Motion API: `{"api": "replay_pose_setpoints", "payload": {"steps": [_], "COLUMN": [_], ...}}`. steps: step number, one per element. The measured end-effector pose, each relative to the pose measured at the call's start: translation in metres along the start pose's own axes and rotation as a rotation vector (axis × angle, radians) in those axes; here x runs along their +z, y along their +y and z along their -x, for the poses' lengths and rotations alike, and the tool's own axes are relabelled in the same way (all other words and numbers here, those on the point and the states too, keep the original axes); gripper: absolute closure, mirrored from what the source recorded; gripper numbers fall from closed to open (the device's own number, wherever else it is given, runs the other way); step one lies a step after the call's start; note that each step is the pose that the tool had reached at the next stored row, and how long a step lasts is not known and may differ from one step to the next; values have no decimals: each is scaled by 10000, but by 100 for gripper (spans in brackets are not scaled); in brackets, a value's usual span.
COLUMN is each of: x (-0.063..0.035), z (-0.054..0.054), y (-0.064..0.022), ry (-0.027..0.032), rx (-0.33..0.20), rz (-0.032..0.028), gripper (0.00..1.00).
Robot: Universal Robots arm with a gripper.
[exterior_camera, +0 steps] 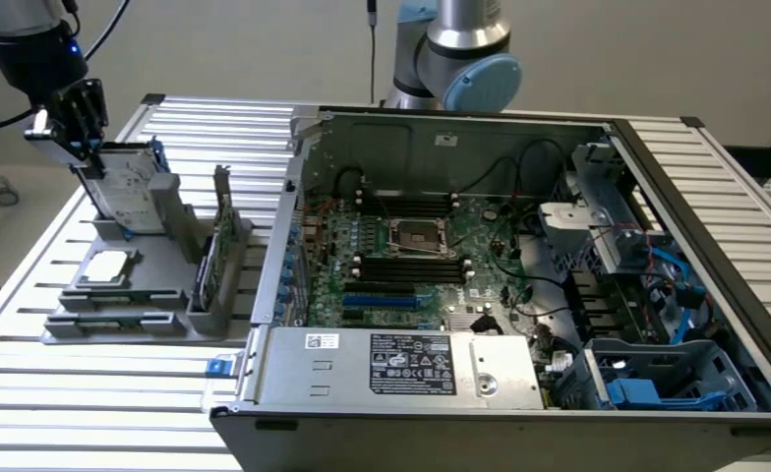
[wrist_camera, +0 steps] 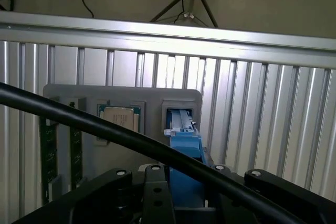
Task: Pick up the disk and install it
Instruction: 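Pick up the disk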
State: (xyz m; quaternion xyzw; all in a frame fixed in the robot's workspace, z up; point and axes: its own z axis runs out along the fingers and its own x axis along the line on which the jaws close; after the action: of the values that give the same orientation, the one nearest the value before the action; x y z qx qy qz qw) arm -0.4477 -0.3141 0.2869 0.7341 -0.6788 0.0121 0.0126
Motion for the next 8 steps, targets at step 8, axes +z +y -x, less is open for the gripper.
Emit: {"api": "replay_pose_setpoints", "payload": {"steps": [8], "x": [10], "z": [-83], "y": [6], "ry": [0], "rx": [108], "rz": [5], "gripper": [68]}}
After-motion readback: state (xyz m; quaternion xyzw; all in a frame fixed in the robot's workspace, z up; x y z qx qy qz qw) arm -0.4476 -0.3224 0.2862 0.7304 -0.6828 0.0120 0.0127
